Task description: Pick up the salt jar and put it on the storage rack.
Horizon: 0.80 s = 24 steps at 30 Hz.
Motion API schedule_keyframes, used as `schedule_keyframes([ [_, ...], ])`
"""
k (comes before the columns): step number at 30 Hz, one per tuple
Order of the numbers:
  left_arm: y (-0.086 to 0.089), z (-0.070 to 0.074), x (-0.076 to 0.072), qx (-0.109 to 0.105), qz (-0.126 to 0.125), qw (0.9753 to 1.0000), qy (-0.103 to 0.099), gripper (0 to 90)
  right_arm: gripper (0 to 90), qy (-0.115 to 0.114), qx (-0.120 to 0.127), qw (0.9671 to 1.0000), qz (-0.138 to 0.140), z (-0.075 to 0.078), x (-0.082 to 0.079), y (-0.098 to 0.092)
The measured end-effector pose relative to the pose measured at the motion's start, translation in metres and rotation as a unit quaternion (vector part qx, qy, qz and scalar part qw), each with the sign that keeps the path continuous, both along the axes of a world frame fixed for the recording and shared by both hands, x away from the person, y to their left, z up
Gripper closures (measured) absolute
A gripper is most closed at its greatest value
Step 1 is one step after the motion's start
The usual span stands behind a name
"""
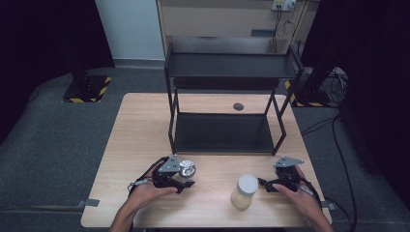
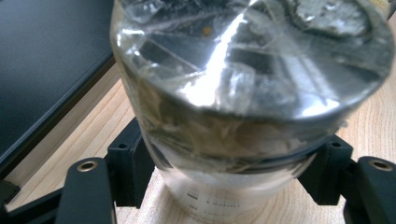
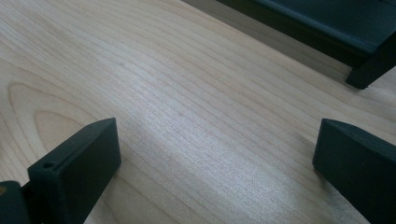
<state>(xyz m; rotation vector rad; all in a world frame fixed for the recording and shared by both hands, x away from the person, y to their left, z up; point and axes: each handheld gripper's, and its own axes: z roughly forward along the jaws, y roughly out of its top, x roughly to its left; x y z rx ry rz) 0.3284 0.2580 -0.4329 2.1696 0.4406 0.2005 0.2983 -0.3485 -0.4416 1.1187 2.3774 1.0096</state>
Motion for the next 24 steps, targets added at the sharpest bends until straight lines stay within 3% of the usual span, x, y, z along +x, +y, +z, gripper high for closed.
schedule_keyframes([
  [9, 0.000, 0.002, 0.001, -0.001, -0.006, 1.0000, 0.003, 29.6, 1.5, 0.000, 0.000, 1.0000, 0.000, 0.000, 0.000, 0.000],
  [12, -0.003, 0.007, -0.001, -0.008, -0.010, 0.9999, -0.004, 29.6, 1.5, 0.000, 0.000, 1.0000, 0.000, 0.000, 0.000, 0.000],
  [15, -0.005, 0.013, -0.002, -0.012, -0.010, 0.9998, -0.013, 29.6, 1.5, 0.000, 0.000, 1.0000, 0.000, 0.000, 0.000, 0.000],
  [17, -0.011, 0.023, 0.001, 0.000, -0.013, 0.9998, -0.018, 29.7, 1.5, 0.000, 0.000, 1.0000, 0.000, 0.000, 0.000, 0.000],
  [21, -0.017, 0.030, 0.004, -0.001, -0.019, 0.9997, -0.018, 29.6, 1.5, 0.000, 0.000, 1.0000, 0.000, 0.000, 0.000, 0.000],
  [24, -0.026, 0.044, 0.009, 0.005, -0.028, 0.9992, -0.026, 29.6, 1.5, 0.000, 0.000, 1.0000, 0.000, 0.000, 0.000, 0.000],
])
